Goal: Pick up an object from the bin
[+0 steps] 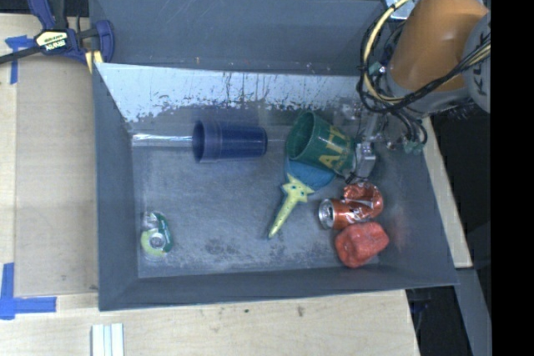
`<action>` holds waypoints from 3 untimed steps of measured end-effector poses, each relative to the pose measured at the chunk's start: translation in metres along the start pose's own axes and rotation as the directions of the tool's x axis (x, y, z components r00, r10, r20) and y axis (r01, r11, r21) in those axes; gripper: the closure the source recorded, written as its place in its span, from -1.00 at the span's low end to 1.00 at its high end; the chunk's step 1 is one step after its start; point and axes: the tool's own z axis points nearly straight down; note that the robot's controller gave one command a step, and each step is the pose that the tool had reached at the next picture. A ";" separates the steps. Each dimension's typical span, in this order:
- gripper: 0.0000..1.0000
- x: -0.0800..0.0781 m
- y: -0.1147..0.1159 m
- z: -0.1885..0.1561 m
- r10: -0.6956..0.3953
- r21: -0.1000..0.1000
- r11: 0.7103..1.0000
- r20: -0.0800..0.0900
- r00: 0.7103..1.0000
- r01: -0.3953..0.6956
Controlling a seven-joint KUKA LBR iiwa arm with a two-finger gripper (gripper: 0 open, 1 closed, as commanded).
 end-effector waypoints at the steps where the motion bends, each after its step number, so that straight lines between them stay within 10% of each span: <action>1: -1.00 -0.001 0.000 -0.005 -0.002 0.001 1.000 0.007 1.000 0.002; 3: -1.00 -0.002 0.000 0.060 0.140 -0.001 0.990 0.005 0.990 -0.140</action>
Offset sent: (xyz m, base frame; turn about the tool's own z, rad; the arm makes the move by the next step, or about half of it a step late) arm -0.0035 0.0001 -0.0826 0.1802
